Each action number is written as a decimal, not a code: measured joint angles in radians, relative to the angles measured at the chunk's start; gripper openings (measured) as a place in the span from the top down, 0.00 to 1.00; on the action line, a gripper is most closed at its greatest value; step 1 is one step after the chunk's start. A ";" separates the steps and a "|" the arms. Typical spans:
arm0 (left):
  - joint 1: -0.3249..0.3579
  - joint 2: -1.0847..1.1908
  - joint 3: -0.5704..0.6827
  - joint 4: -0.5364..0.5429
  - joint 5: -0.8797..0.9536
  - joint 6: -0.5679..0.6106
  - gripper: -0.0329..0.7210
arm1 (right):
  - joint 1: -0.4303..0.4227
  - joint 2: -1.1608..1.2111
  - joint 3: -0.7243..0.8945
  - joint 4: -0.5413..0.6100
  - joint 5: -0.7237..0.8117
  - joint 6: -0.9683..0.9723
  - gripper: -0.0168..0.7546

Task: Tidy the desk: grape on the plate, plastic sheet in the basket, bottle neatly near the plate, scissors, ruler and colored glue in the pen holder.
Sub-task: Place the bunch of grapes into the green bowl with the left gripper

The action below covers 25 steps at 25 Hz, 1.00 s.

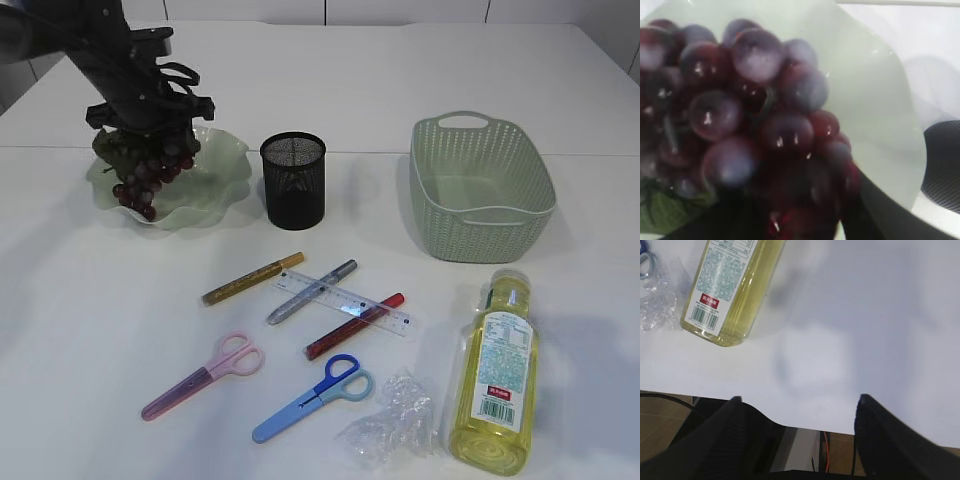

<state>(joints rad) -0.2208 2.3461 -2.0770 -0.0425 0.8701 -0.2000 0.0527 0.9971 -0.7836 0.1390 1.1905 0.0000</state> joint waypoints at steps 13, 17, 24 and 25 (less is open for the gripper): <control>0.000 0.004 -0.005 -0.004 0.020 0.000 0.32 | 0.000 0.000 0.000 0.000 0.000 0.000 0.29; 0.000 -0.015 -0.020 0.001 0.087 0.007 0.31 | 0.000 0.000 0.000 0.000 0.009 0.000 0.29; 0.000 -0.098 -0.176 -0.008 0.279 0.018 0.32 | 0.000 0.000 0.000 0.029 0.002 0.000 0.29; 0.000 -0.120 -0.186 -0.018 0.300 0.018 0.32 | 0.000 0.000 0.000 0.046 -0.003 0.000 0.29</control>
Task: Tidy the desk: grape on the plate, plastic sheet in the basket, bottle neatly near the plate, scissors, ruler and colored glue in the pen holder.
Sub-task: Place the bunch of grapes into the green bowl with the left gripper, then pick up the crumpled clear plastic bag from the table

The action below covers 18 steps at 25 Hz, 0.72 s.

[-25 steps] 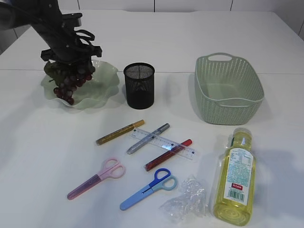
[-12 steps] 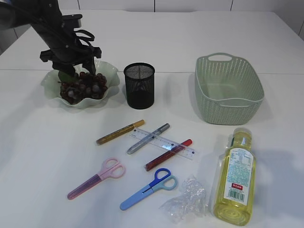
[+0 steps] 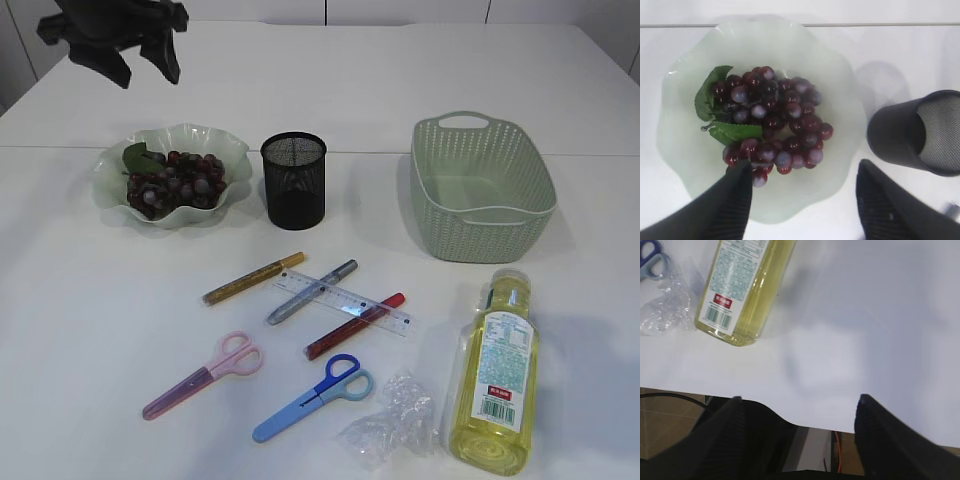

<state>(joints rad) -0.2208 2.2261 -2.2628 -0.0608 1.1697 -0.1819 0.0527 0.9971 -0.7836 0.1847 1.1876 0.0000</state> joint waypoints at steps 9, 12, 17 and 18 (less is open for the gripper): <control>0.000 -0.147 -0.009 -0.024 0.080 0.002 0.32 | 0.000 0.000 0.000 0.069 0.017 -0.070 0.30; 0.000 -0.195 -0.009 -0.033 0.084 0.002 0.32 | 0.000 0.000 0.000 0.070 0.032 -0.070 0.31; -0.001 -0.302 0.026 -0.038 0.086 0.002 0.33 | 0.000 0.000 0.000 0.080 0.035 -0.070 0.31; -0.001 -0.330 0.048 -0.038 0.086 0.002 0.33 | 0.000 0.000 0.000 0.082 0.035 -0.070 0.31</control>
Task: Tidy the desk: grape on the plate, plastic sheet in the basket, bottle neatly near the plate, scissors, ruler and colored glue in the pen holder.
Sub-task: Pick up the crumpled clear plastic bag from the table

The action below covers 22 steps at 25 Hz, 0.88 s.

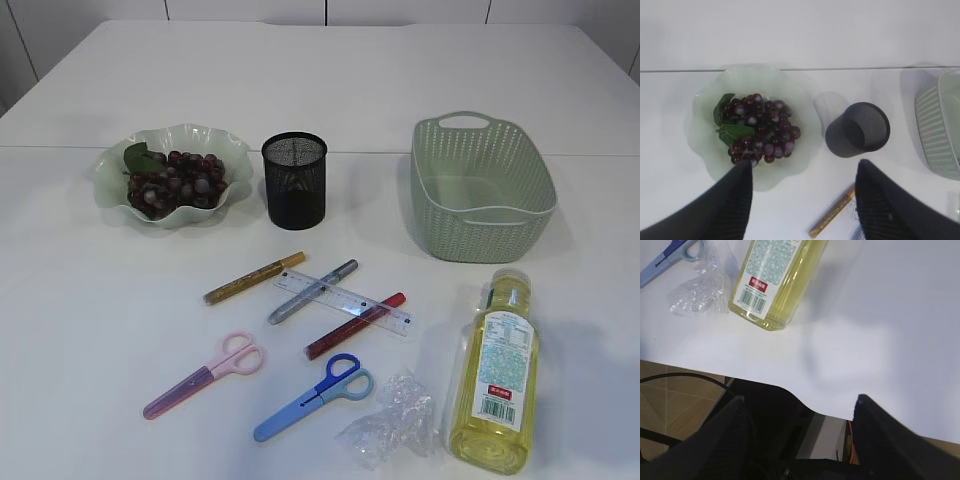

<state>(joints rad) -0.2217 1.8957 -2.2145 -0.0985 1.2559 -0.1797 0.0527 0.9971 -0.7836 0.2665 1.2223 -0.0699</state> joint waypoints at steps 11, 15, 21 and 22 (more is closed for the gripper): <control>0.000 -0.355 0.381 -0.002 0.006 0.004 0.33 | 0.323 0.139 -0.147 -0.093 0.002 0.111 0.31; 0.000 -0.492 0.489 -0.002 0.006 0.006 0.34 | 0.452 0.270 -0.248 -0.136 0.002 0.128 0.31; -0.002 -0.667 0.584 0.026 0.011 0.008 0.35 | 0.564 0.459 -0.366 -0.203 -0.019 0.127 0.31; -0.002 -0.690 0.594 0.031 0.011 0.008 0.35 | 0.574 0.488 -0.381 -0.210 -0.025 0.124 0.31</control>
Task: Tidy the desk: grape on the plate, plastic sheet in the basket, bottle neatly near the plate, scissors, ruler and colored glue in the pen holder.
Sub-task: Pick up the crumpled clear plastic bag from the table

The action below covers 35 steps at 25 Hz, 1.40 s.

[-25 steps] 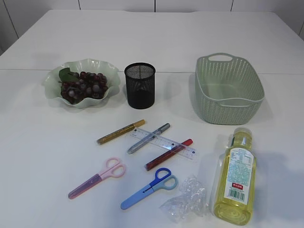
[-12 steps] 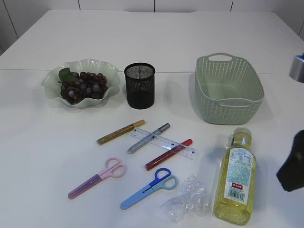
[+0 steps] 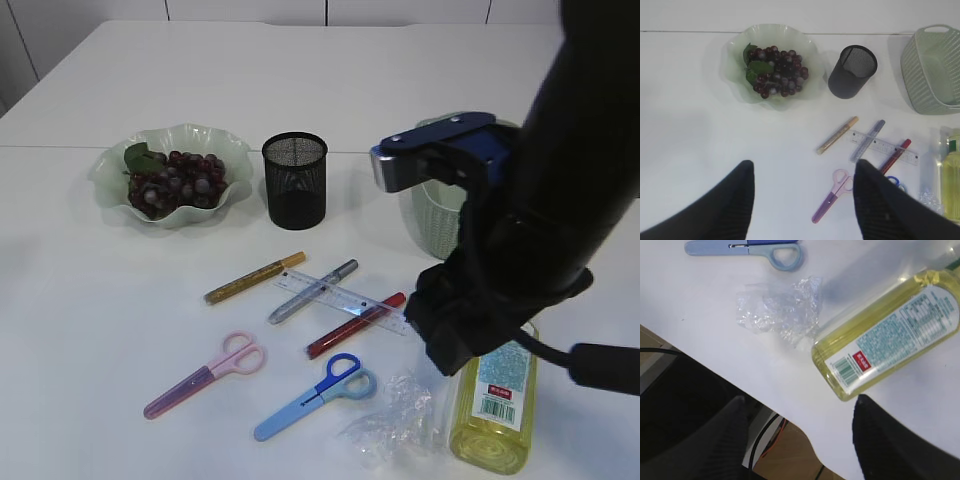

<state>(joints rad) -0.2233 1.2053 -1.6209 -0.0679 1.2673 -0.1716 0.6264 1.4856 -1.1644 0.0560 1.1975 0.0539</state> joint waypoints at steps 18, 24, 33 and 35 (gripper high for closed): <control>0.000 -0.144 0.025 -0.005 0.001 0.000 0.35 | 0.024 0.256 -0.034 -0.019 -0.110 -0.046 0.31; 0.000 -0.144 0.025 -0.013 0.002 0.000 0.35 | 0.024 0.261 -0.038 -0.019 -0.157 -0.005 0.31; 0.000 -0.144 0.025 -0.014 0.002 0.000 0.35 | 0.024 0.273 -0.038 -0.056 -0.227 0.030 0.20; 0.000 -0.144 0.025 -0.016 0.002 0.000 0.35 | 0.024 0.295 -0.039 -0.056 -0.227 0.034 0.20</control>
<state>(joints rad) -0.2233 1.0616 -1.5963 -0.0836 1.2698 -0.1716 0.6502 1.7802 -1.2036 0.0000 0.9702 0.0881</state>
